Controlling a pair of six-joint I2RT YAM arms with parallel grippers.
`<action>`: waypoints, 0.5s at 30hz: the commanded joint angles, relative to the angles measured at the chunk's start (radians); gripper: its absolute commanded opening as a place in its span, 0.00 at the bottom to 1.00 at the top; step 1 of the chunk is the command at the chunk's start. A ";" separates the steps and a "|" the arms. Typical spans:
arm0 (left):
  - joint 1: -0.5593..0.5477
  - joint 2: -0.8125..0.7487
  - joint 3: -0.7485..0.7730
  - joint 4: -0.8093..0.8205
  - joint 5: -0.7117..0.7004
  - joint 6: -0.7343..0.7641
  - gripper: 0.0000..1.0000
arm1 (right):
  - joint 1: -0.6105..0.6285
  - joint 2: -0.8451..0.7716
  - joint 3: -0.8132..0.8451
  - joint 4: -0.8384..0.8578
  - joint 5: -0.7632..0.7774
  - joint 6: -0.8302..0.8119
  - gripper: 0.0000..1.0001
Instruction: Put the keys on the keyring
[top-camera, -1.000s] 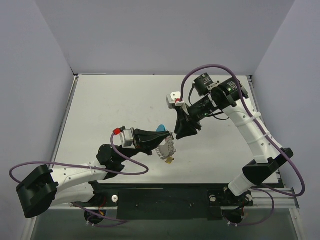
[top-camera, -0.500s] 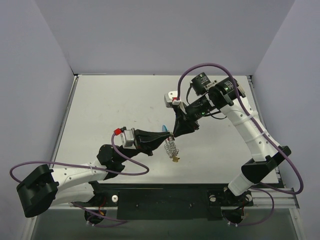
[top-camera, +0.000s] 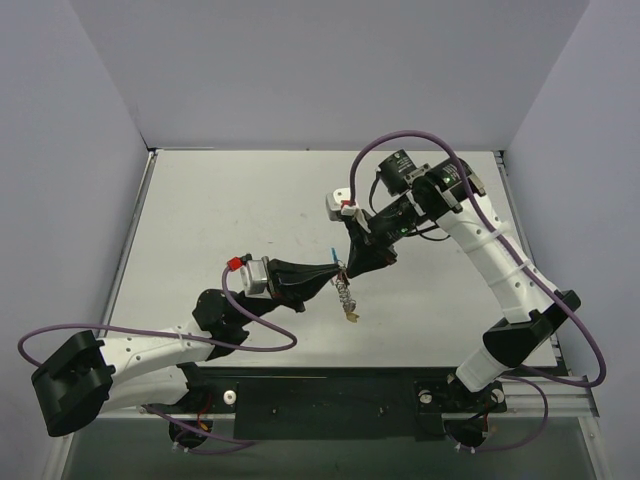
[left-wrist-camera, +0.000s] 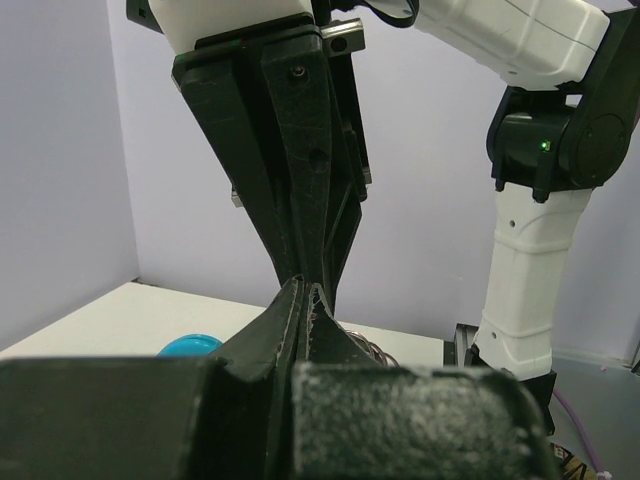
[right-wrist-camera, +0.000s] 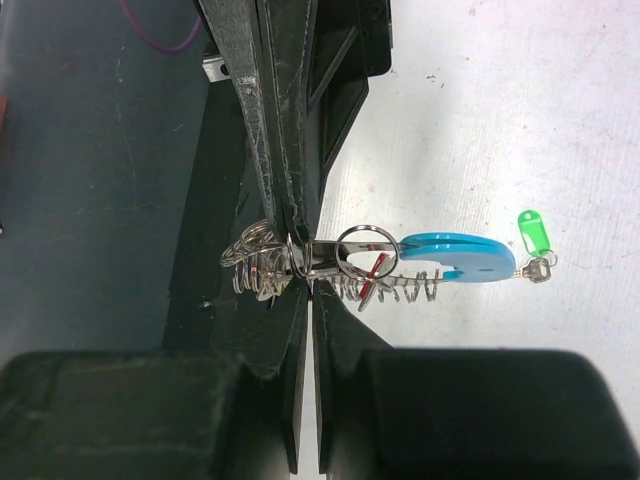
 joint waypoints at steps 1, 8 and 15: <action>-0.007 -0.038 0.041 0.260 -0.032 0.000 0.00 | 0.023 -0.033 -0.034 -0.030 0.019 -0.016 0.00; -0.007 -0.032 0.055 0.262 -0.021 -0.019 0.00 | 0.051 -0.024 -0.070 0.025 0.032 0.062 0.00; -0.010 -0.046 0.025 0.254 -0.032 -0.019 0.00 | 0.008 -0.047 -0.036 0.044 -0.007 0.104 0.22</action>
